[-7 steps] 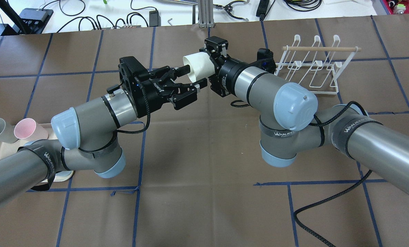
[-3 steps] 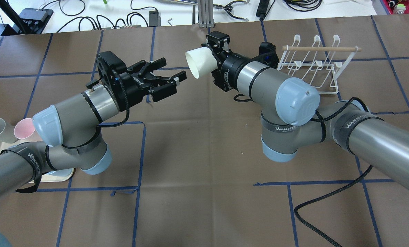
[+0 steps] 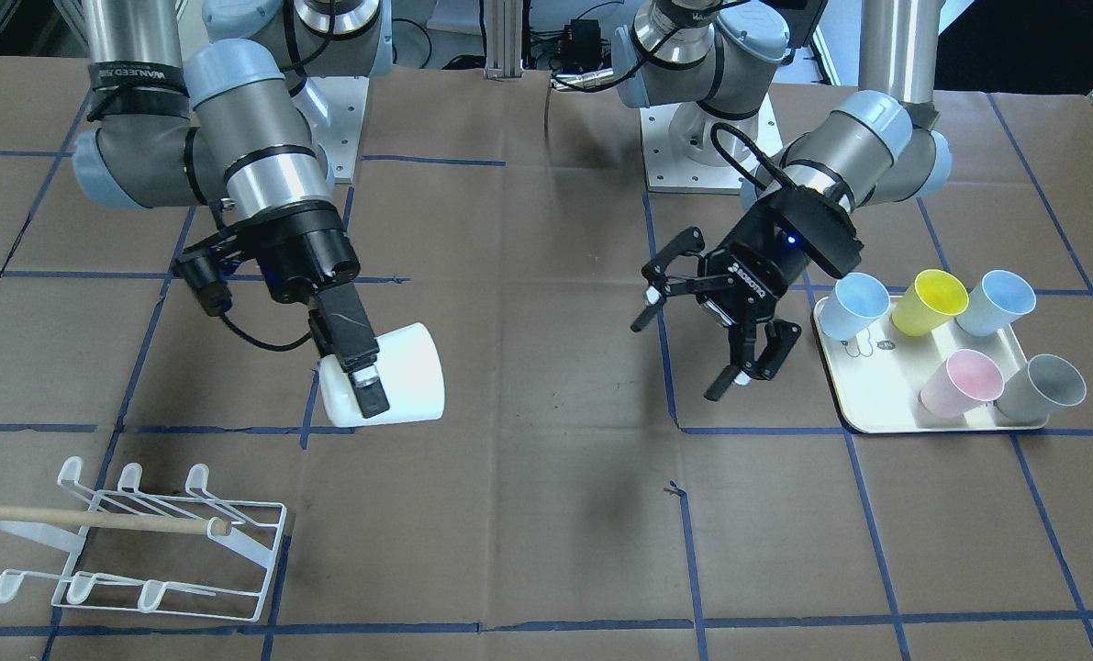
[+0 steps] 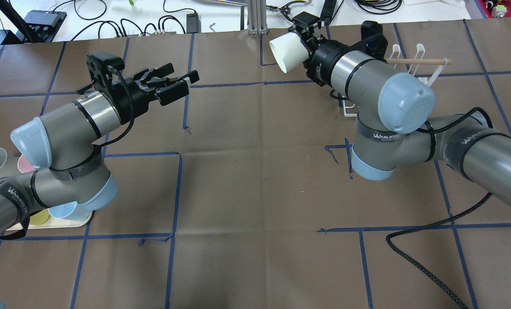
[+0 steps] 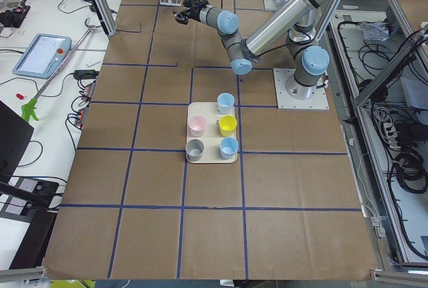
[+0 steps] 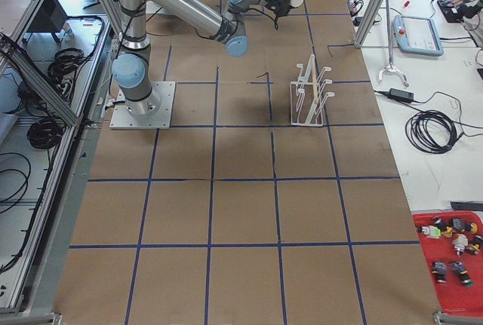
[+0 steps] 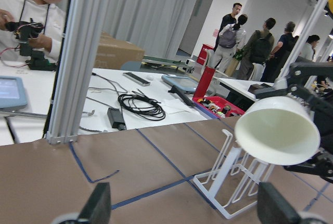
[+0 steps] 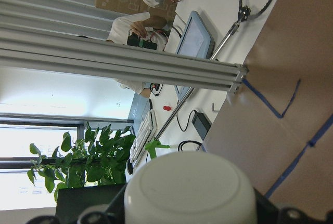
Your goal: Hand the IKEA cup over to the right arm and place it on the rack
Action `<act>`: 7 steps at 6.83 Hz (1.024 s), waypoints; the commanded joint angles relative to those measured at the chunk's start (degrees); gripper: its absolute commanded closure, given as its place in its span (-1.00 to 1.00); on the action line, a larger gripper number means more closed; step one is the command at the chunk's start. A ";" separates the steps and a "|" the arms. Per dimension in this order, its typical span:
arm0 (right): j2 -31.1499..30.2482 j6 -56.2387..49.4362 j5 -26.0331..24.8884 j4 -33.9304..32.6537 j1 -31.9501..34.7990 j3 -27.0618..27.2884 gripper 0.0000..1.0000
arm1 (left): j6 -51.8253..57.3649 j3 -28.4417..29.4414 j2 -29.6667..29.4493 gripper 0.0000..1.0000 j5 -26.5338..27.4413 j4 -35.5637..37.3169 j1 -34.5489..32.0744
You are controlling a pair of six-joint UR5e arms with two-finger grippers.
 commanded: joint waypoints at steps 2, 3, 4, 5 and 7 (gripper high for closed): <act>1.03 -35.01 -1.47 -0.15 -9.67 -0.49 0.80 | 0.61 13.75 7.65 -0.96 25.88 -43.94 -1.90; 1.82 -43.83 -3.74 -0.67 -10.83 -1.18 0.80 | 0.62 19.55 7.31 -0.96 35.45 -58.44 -5.74; 3.05 -48.36 -5.51 -1.03 -10.92 -3.45 0.80 | 0.70 26.74 6.35 -0.97 43.81 -73.99 -9.09; 5.58 -52.14 -7.44 -3.21 -10.93 -6.61 0.80 | 0.70 33.34 5.99 -0.97 46.85 -90.41 -9.82; 11.21 -57.52 -9.30 -8.06 -10.93 -9.79 0.80 | 0.62 36.30 7.65 -0.99 49.94 -103.29 -10.44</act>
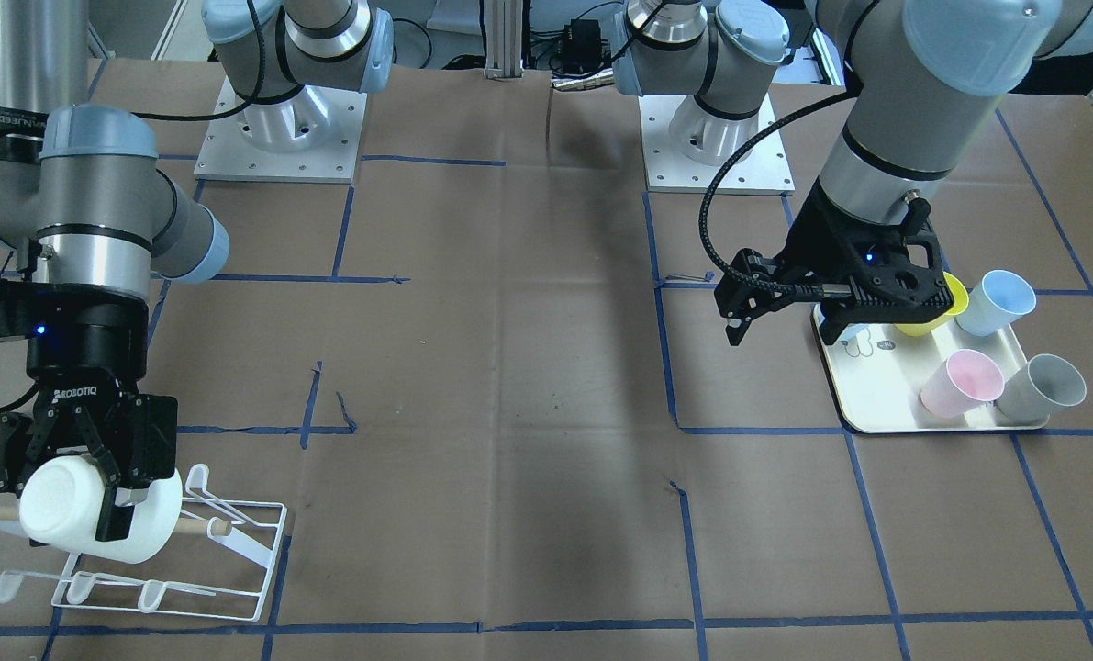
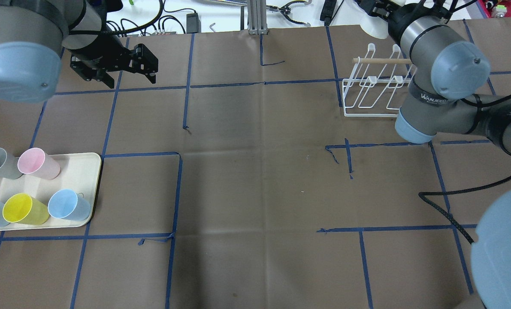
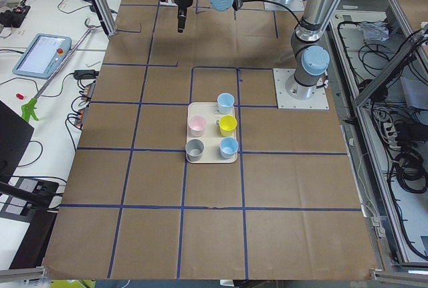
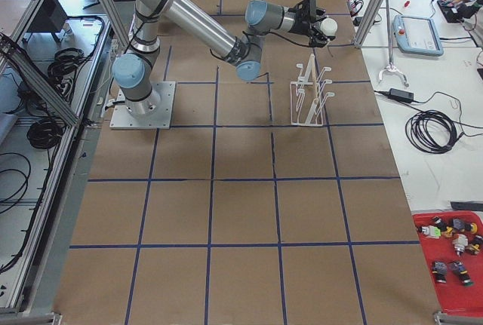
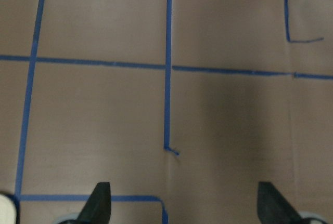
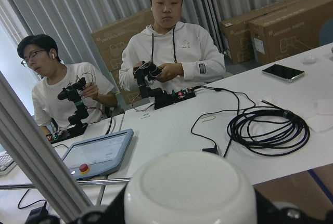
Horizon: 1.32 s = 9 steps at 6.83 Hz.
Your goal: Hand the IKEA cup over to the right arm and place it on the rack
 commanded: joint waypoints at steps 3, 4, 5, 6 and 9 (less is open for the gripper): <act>7.81 -4.05 -0.91 -2.21 -0.39 -3.18 0.81 | 0.11 -1.03 5.43 -0.99 2.27 -10.25 -0.75; 8.26 -5.36 -0.99 -2.03 -1.17 -3.27 0.80 | 0.11 -1.83 5.44 -0.99 2.36 -10.08 -0.75; 8.70 -6.67 -0.99 -2.03 -1.61 -3.45 0.80 | -0.76 -2.10 5.97 -0.99 2.27 -10.42 -0.75; 10.01 -6.95 -0.99 -2.12 -1.70 -4.23 0.80 | -0.85 -2.71 6.49 -0.99 2.18 -10.77 -0.75; 11.52 -7.04 -2.13 -2.12 -1.44 -4.95 0.80 | 6.05 -3.06 7.20 -0.99 2.44 -10.52 1.69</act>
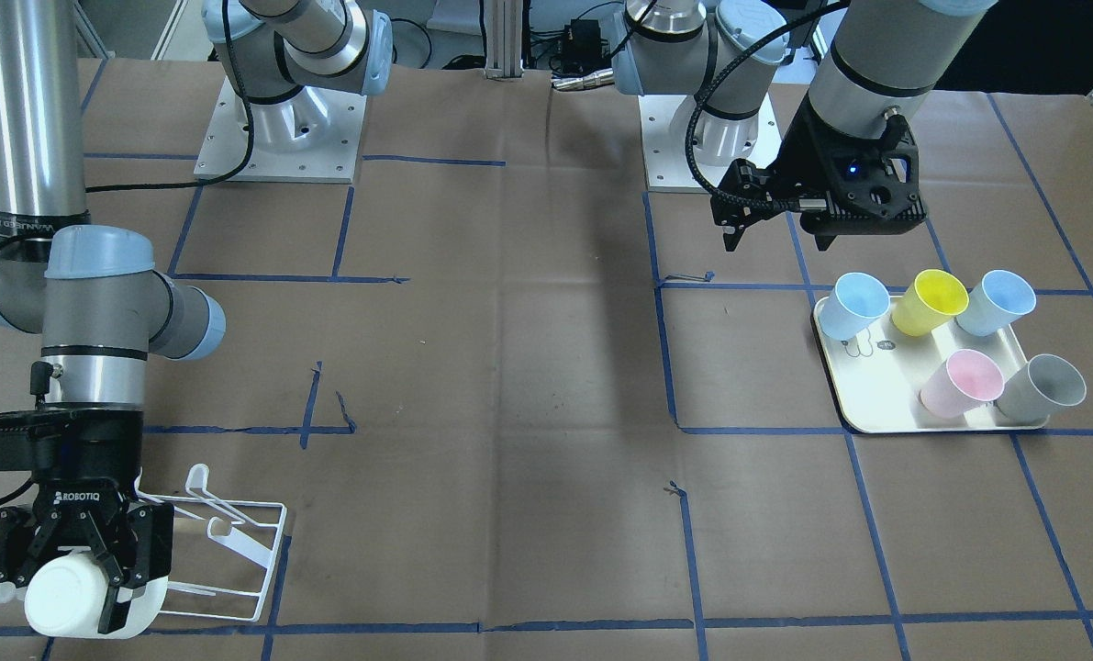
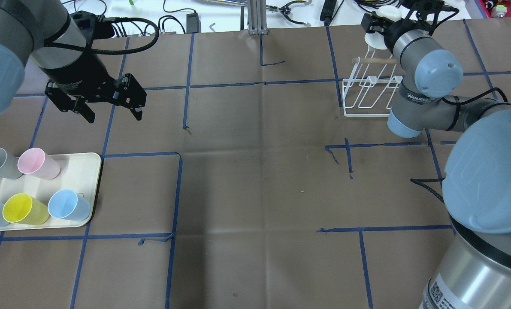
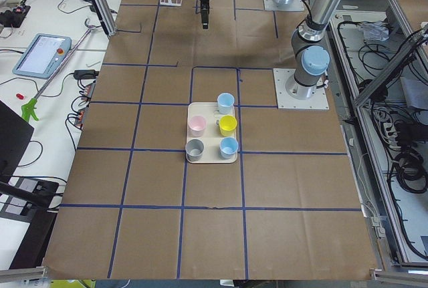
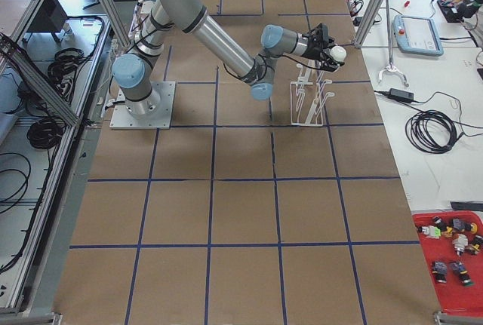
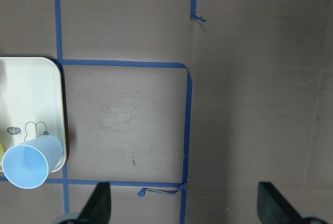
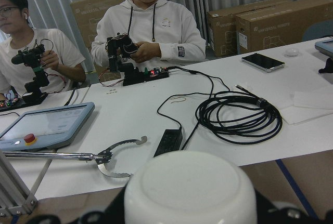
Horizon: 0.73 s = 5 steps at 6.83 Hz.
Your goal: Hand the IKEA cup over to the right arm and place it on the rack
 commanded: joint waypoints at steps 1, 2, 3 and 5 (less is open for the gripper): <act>0.51 -0.04 -0.93 0.07 0.22 0.05 0.80 | 7.12 -0.75 0.64 -0.99 0.02 0.05 6.10; 0.86 -0.04 -1.28 0.07 0.48 0.49 0.80 | 12.63 -2.49 2.30 -0.99 0.11 -0.12 11.20; 1.04 -0.04 -2.06 0.15 0.84 0.58 0.79 | 18.87 -5.91 4.92 -0.99 0.11 -0.13 16.56; 1.13 -0.13 -3.38 0.33 1.72 1.80 0.62 | 26.98 -13.81 9.06 -0.99 -0.07 1.10 25.01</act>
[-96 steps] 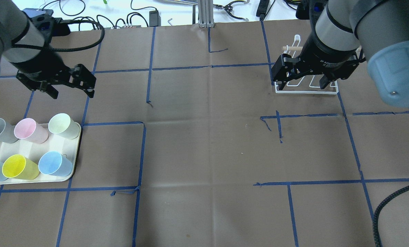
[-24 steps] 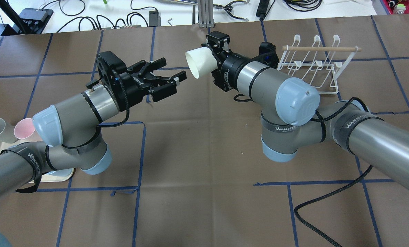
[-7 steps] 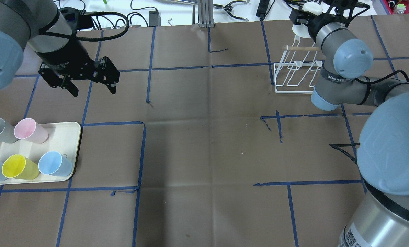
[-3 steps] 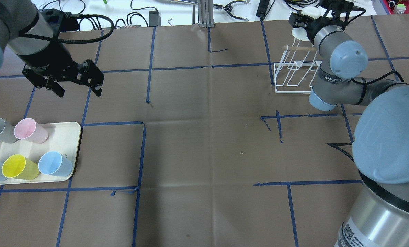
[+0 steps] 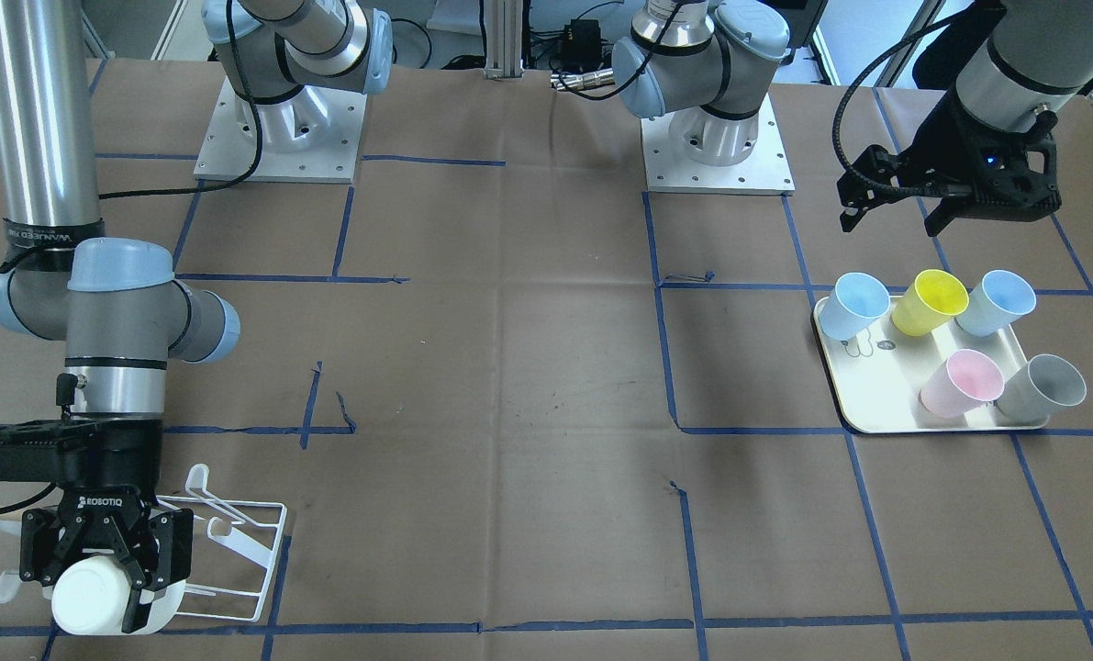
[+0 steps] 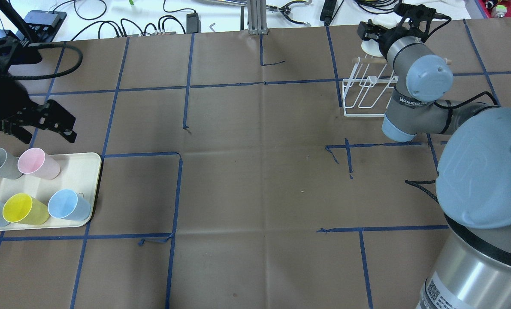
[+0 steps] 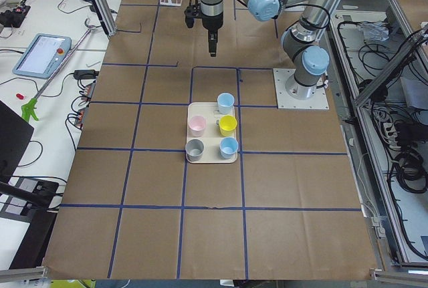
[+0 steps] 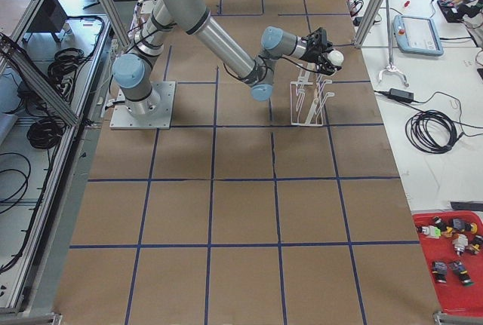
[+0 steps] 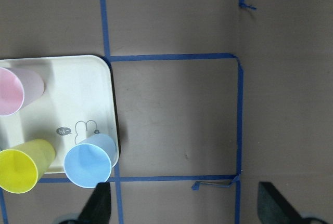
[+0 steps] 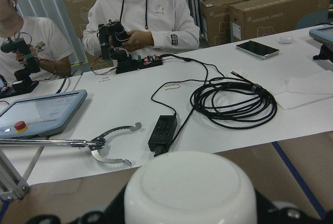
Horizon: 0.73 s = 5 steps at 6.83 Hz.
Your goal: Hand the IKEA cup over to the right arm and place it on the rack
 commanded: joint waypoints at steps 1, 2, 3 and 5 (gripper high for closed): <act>-0.03 -1.80 -2.80 0.27 0.51 0.69 -0.26 | 7.72 -6.80 3.21 -0.98 1.69 2.39 7.04; -0.03 -3.39 -3.26 0.27 0.51 0.60 -0.99 | 9.40 -8.83 3.13 -0.98 4.23 5.10 8.71; -0.03 -3.40 -3.26 0.36 0.51 0.60 -0.99 | 9.59 -10.50 3.13 -0.98 3.90 6.26 9.60; -0.46 -3.32 -3.26 0.54 2.00 0.43 -0.99 | 9.24 -15.32 1.82 -0.97 3.46 12.56 9.52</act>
